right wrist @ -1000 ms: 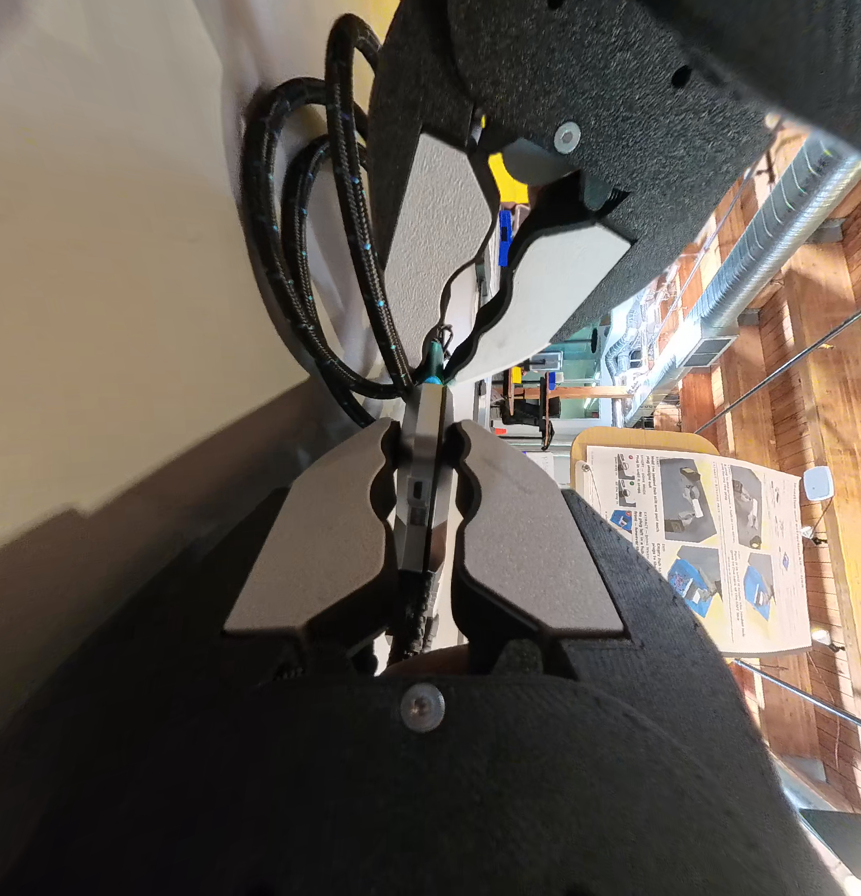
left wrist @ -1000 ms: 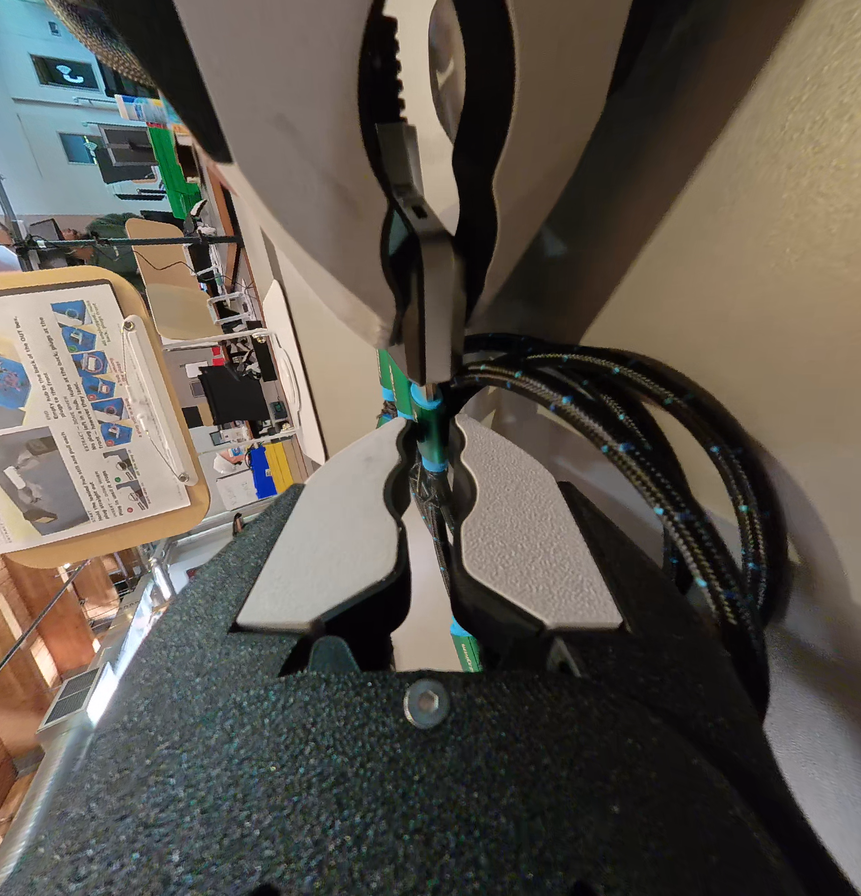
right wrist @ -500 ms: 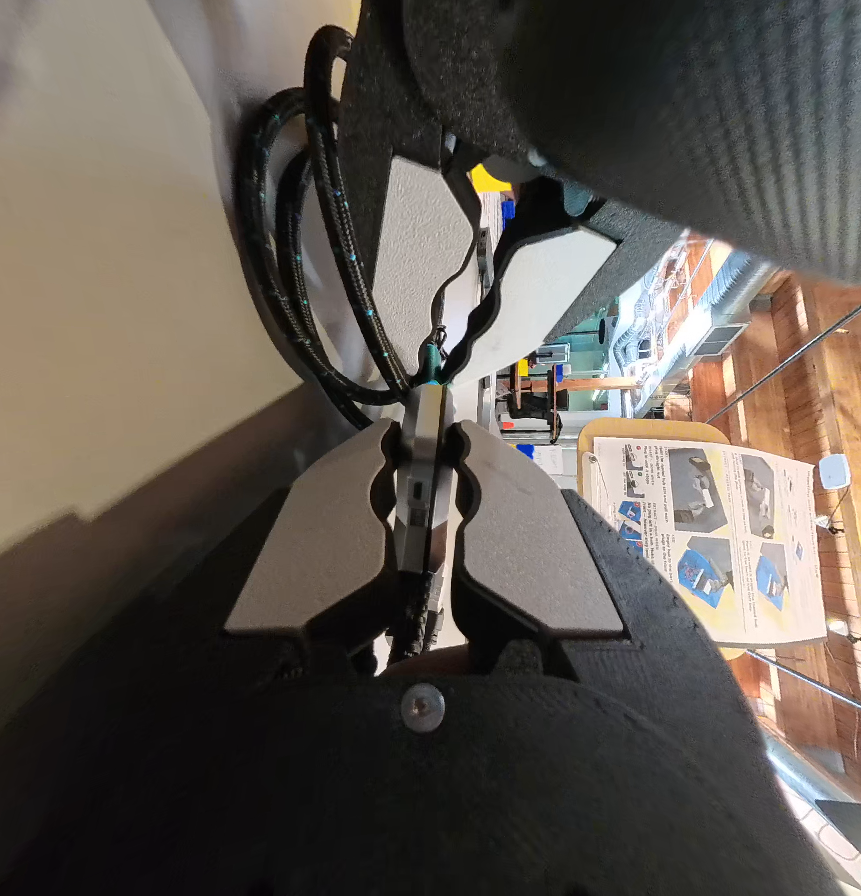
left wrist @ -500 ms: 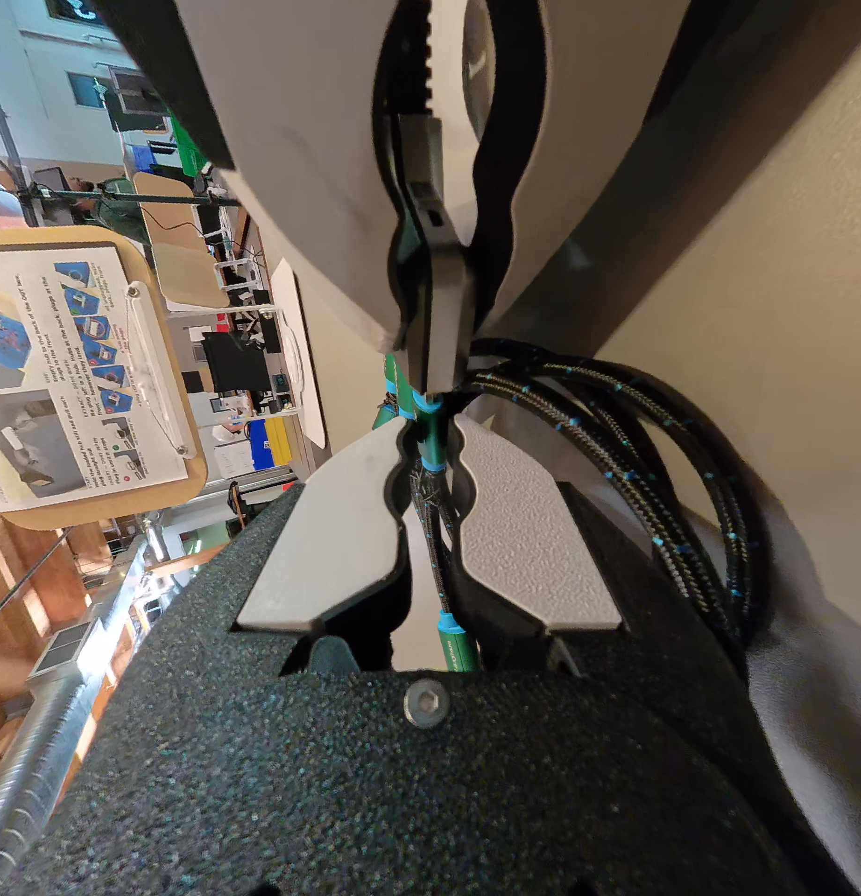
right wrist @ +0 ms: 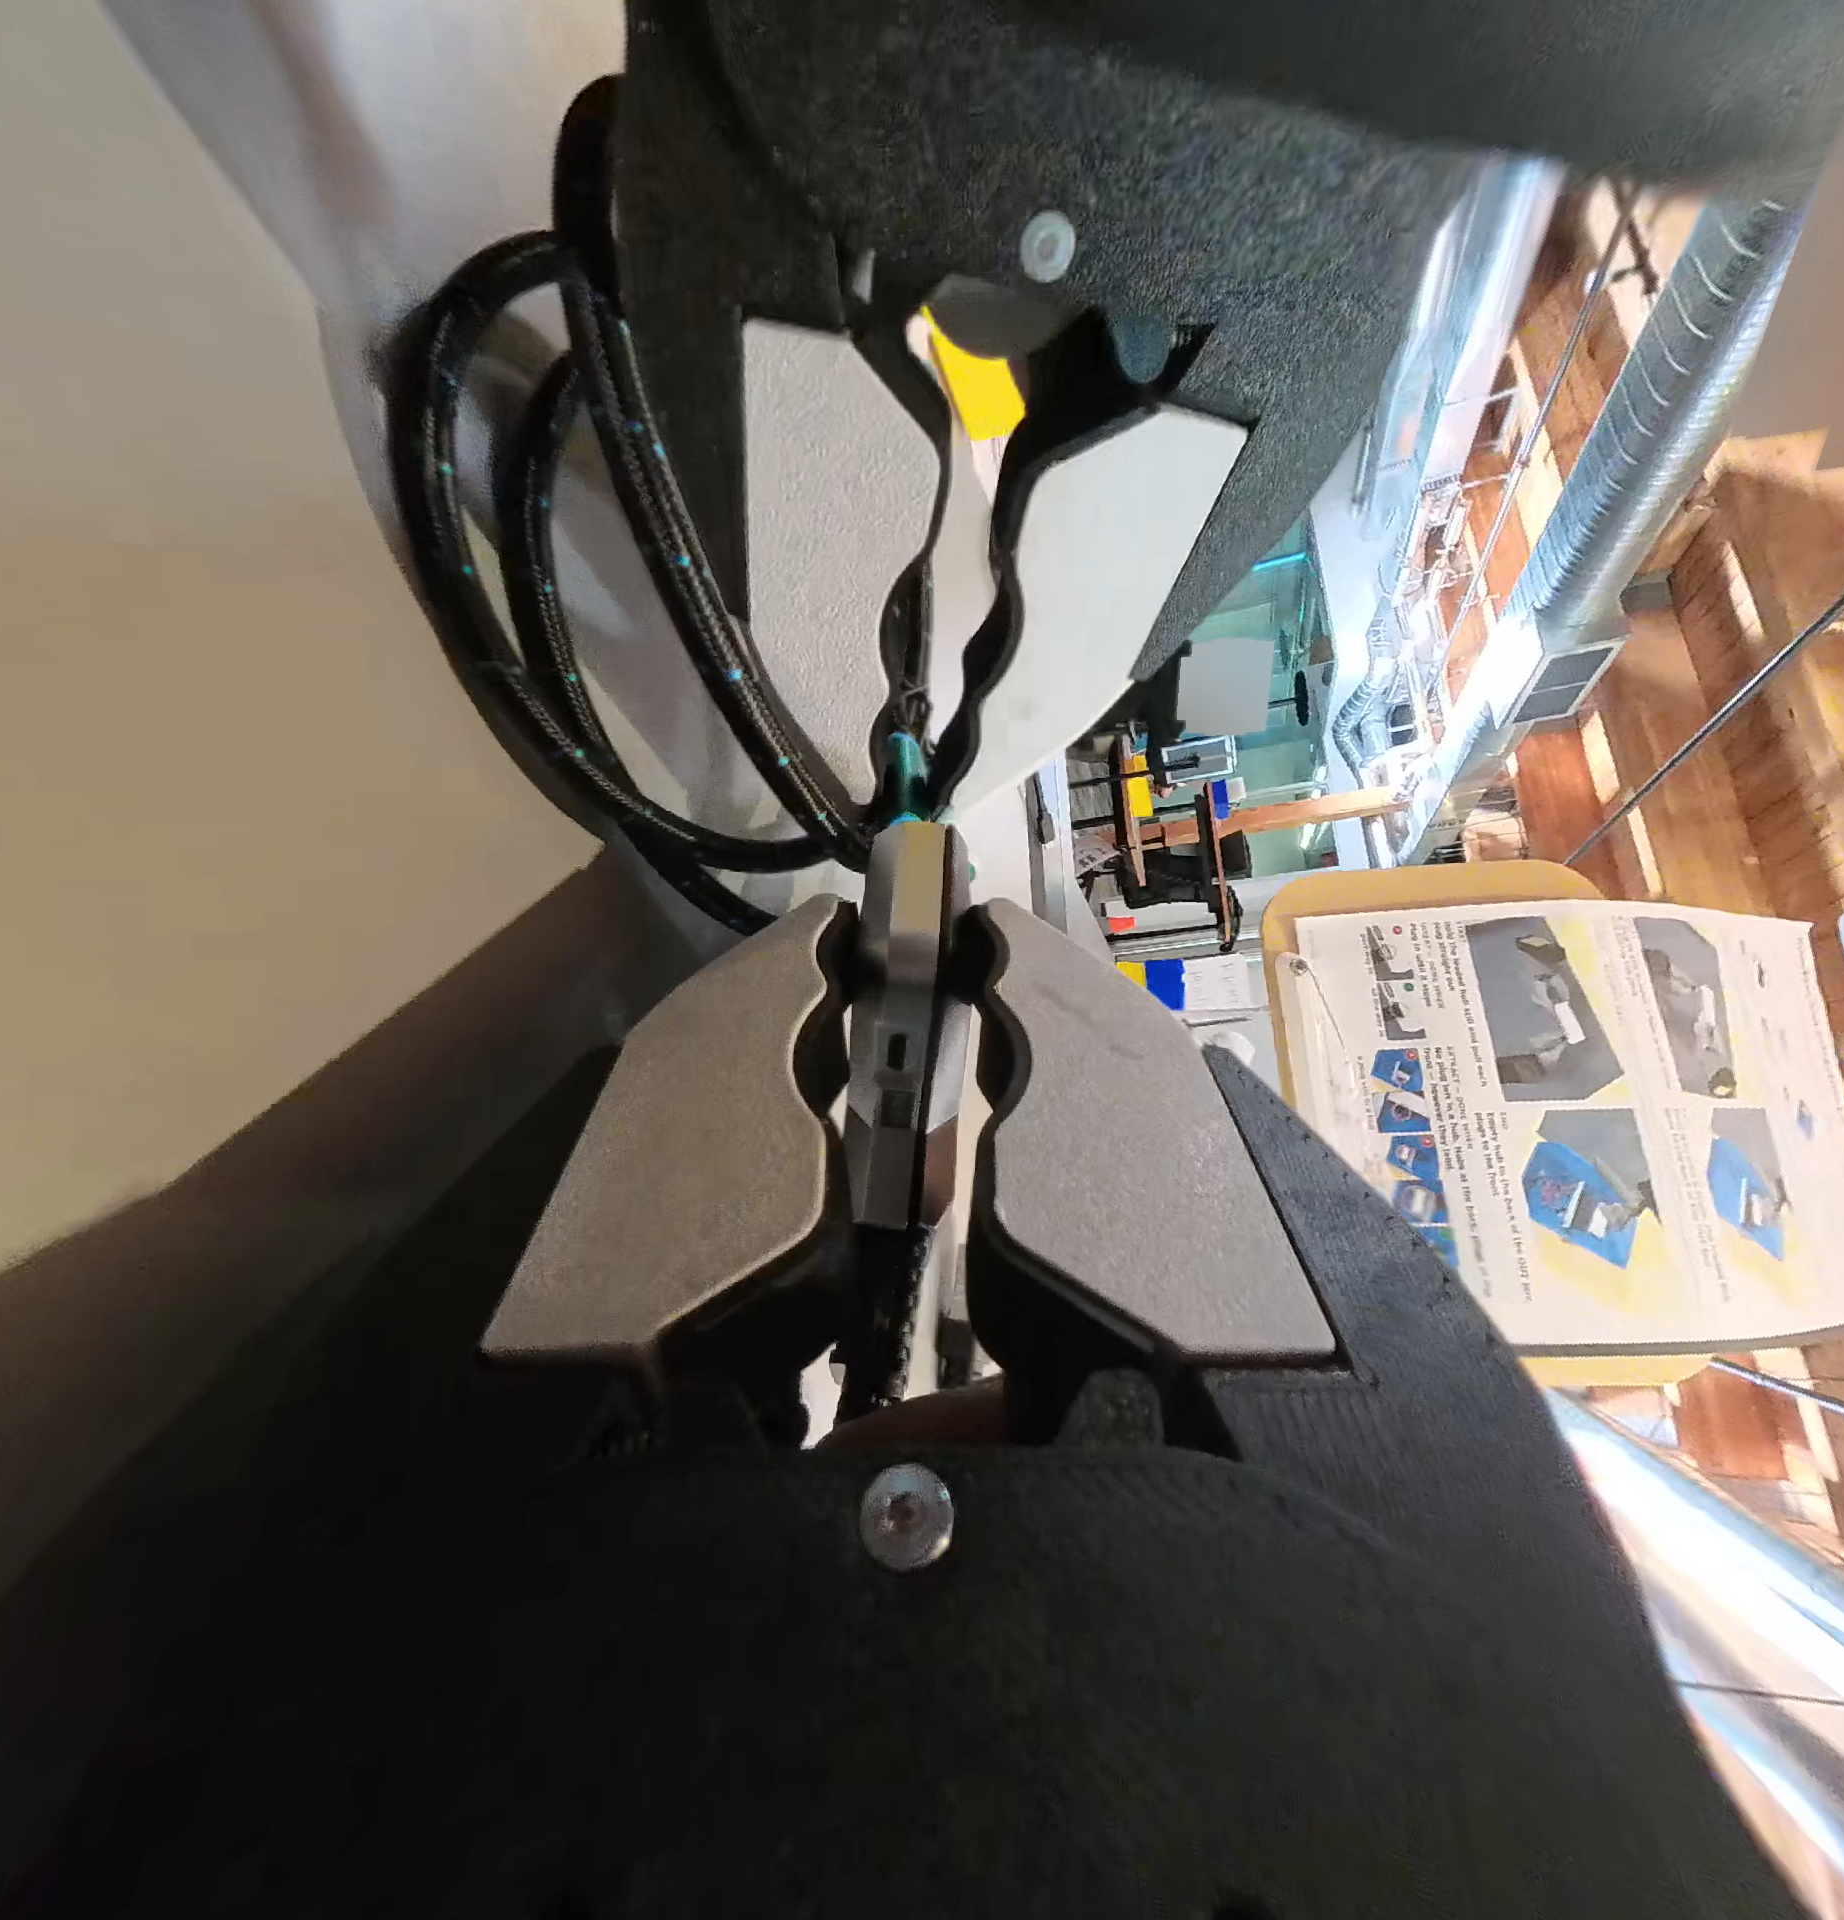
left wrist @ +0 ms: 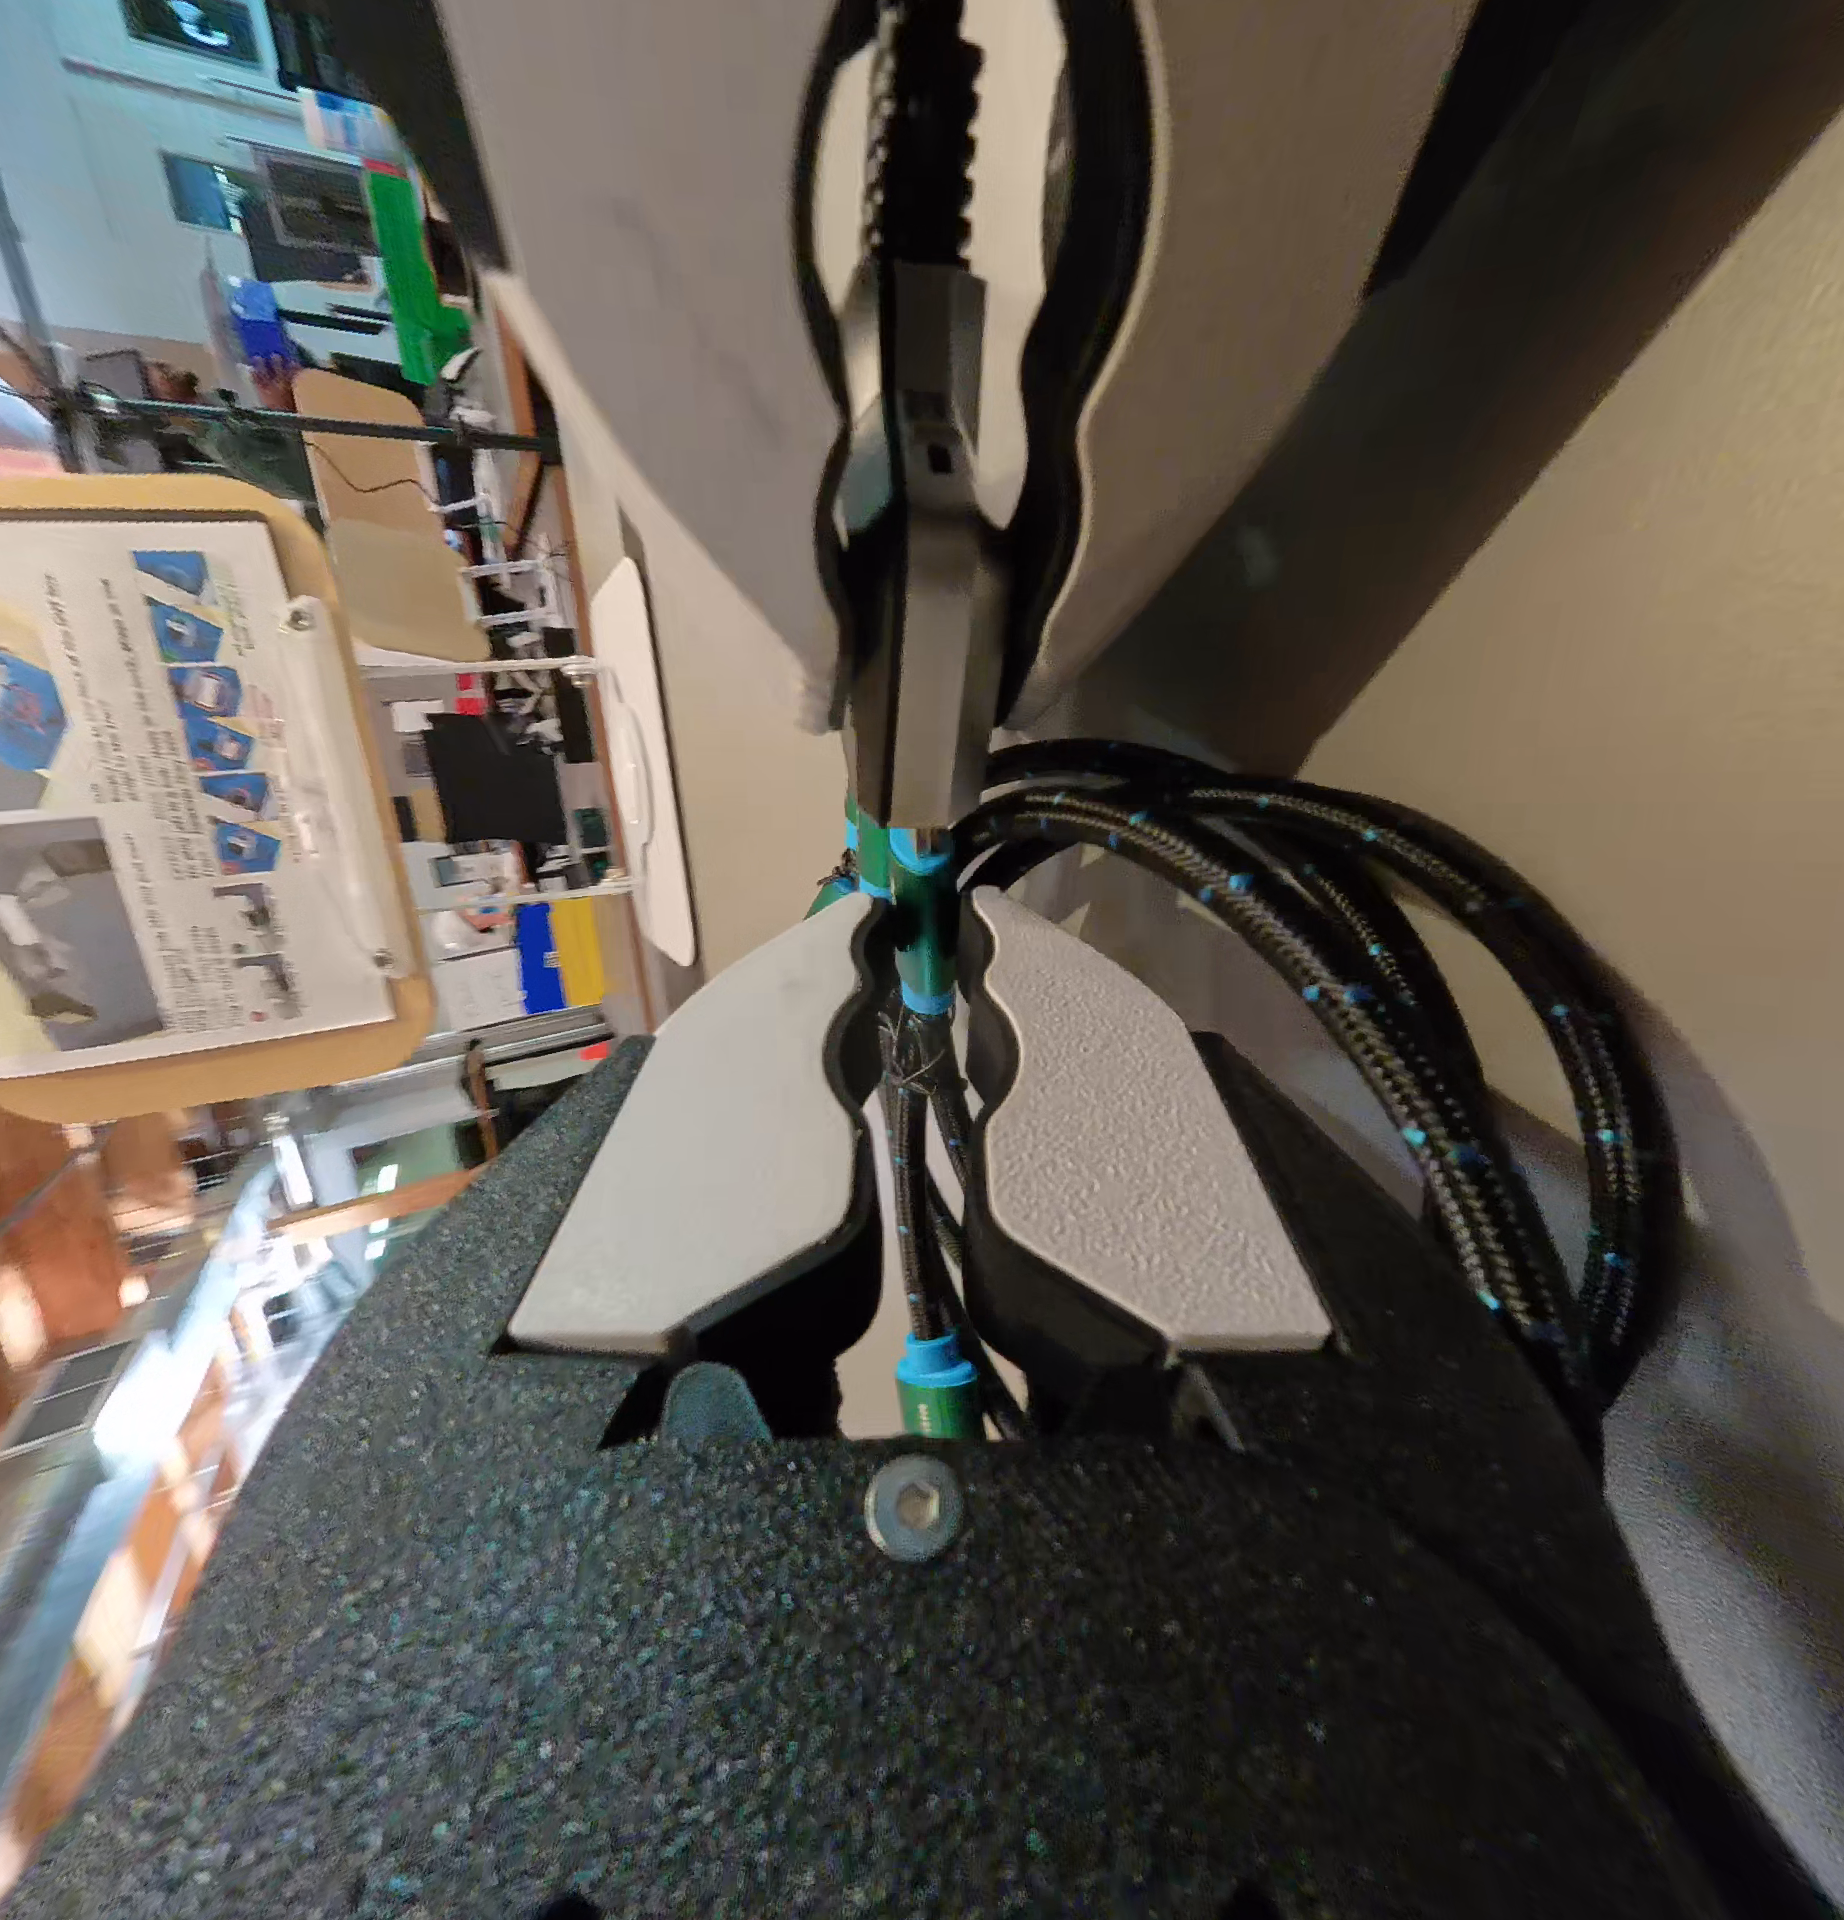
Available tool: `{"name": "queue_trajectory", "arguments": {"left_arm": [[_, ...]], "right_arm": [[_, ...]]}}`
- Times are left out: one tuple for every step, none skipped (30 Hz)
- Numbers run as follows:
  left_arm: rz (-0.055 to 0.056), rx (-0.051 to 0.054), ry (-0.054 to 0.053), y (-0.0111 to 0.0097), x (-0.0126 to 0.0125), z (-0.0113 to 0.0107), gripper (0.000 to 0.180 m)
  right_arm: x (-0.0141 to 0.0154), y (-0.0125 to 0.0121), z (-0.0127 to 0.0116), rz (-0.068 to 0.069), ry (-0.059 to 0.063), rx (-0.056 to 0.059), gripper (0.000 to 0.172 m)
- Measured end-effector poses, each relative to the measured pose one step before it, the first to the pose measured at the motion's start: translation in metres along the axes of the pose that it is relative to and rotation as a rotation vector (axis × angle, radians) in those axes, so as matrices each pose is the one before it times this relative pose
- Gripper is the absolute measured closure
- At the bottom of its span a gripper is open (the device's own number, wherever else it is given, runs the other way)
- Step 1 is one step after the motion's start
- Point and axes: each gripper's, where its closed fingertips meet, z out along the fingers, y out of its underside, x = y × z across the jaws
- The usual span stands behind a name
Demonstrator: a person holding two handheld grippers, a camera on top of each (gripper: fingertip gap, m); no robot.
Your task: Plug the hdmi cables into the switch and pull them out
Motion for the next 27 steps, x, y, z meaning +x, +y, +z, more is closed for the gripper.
{"name": "queue_trajectory", "arguments": {"left_arm": [[-0.0324, 0.0151, 0.0231, 0.00019, 0.00061, -0.00019, 0.169], [-0.027, 0.0143, 0.0163, 0.00031, 0.00016, -0.00025, 0.169], [-0.0176, 0.011, 0.011, 0.00024, 0.0002, -0.00003, 0.169], [-0.0068, 0.0048, 0.005, 0.00044, 0.00021, 0.00007, 0.169], [0.0057, -0.0026, -0.0016, 0.00027, 0.00019, 0.0001, 0.169], [0.0124, -0.0052, -0.006, 0.00013, -0.00007, -0.00004, 0.169], [0.0137, -0.004, -0.0056, -0.00016, 0.00001, -0.0003, 0.169], [0.0139, -0.0024, -0.0038, -0.00005, 0.00006, -0.00024, 0.169], [0.0123, -0.002, -0.0038, 0.00007, -0.00012, -0.00017, 0.169], [0.0154, -0.0028, -0.0052, 0.00008, -0.00002, -0.00008, 0.169], [0.0164, -0.0051, -0.0083, 0.00027, -0.00038, -0.00026, 0.169], [0.0151, -0.0081, -0.0096, 0.00008, -0.00059, -0.00035, 0.169], [0.018, -0.0083, -0.0108, 0.00015, -0.00061, -0.00043, 0.169], [0.0146, -0.0068, -0.0093, -0.00005, -0.00074, -0.00059, 0.169], [0.0126, -0.0037, -0.009, -0.00025, -0.00095, -0.00095, 0.169], [0.0124, -0.0013, -0.0026, -0.0005, -0.00009, -0.00086, 0.169], [0.0067, 0.0012, -0.0004, -0.00085, 0.00015, -0.00092, 0.169], [0.0086, -0.0059, -0.001, 0.00001, 0.00012, -0.00051, 0.169], [0.0075, -0.0021, -0.0033, 0.00004, -0.00018, -0.00011, 0.169], [0.0016, 0.0016, 0.0, -0.0001, 0.00003, -0.00015, 0.169], [0.0001, 0.0067, 0.0026, -0.00027, 0.00002, -0.00001, 0.169], [-0.0016, 0.0139, 0.0082, -0.00069, 0.00067, -0.00001, 0.169], [0.0015, 0.0228, 0.0145, -0.00092, 0.00145, -0.00038, 0.169], [0.0037, 0.0329, 0.0128, -0.00164, 0.00127, -0.00067, 0.169], [0.0112, 0.0324, 0.0145, -0.0016, 0.00169, -0.00133, 0.169], [0.016, 0.0186, 0.0027, -0.00019, 0.00029, -0.00107, 0.169], [0.0037, 0.0099, 0.0034, -0.00002, 0.00028, -0.00036, 0.169]], "right_arm": [[-0.00016, -0.00002, 0.00034, 0.0096, -0.0014, 0.0041, 0.152], [-0.0003, -0.00043, 0.00031, 0.0096, -0.0016, 0.0047, 0.152], [-0.00024, -0.00013, 0.00033, 0.0045, -0.0017, 0.0019, 0.152], [-0.00031, -0.00017, 0.00035, 0.0003, -0.0009, 0.0008, 0.152], [-0.00028, 0.00012, 0.00026, -0.0004, -0.0007, 0.0002, 0.152], [-0.00029, 0.00004, 0.00006, -0.0005, -0.0013, 0.0008, 0.152], [-0.00027, 0.00009, -0.00013, -0.0001, -0.0022, 0.0005, 0.152], [-0.00019, -0.00011, -0.00006, -0.0015, -0.0019, -0.0001, 0.152], [-0.00012, 0.0, 0.00002, -0.0042, -0.0011, -0.0023, 0.152], [-0.00016, -0.00016, 0.00008, -0.0049, -0.0016, -0.0025, 0.152], [-0.00013, -0.00007, 0.00014, -0.0049, -0.0016, -0.003, 0.152], [-0.00016, -0.00013, 0.00004, -0.0077, -0.0004, -0.0037, 0.152], [-0.00003, -0.00023, 0.00002, -0.009, 0.0007, -0.0031, 0.152], [-0.00018, 0.00003, 0.00007, -0.0091, -0.0008, -0.0054, 0.152], [-0.00027, 0.00066, 0.00045, -0.0107, -0.0006, -0.0103, 0.152], [-0.0001, 0.00095, 0.00048, -0.0118, 0.001, -0.0108, 0.152], [-0.00007, 0.00023, 0.00009, -0.0169, 0.0016, -0.0061, 0.152], [0.00007, -0.00025, -0.00006, -0.0113, 0.0016, -0.0032, 0.152], [0.00018, -0.00028, -0.00004, -0.0054, 0.0009, -0.0035, 0.152], [0.00009, -0.00015, -0.00003, -0.0073, 0.002, -0.002, 0.152], [-0.00004, -0.00015, -0.00012, -0.0057, 0.001, -0.0002, 0.152], [-0.00035, -0.00027, -0.0004, -0.0021, -0.0021, 0.0031, 0.152], [-0.00085, -0.00114, -0.00063, -0.0017, -0.0045, 0.0104, 0.152], [-0.00089, -0.00204, -0.00099, 0.0016, -0.0047, 0.0172, 0.152], [-0.00082, -0.0025, -0.00089, 0.0048, -0.0059, 0.0171, 0.152], [-0.00009, -0.00072, -0.00017, 0.0028, -0.0012, 0.0039, 0.152], [-0.00006, -0.00031, 0.00027, -0.0035, 0.0008, 0.0009, 0.152]]}}
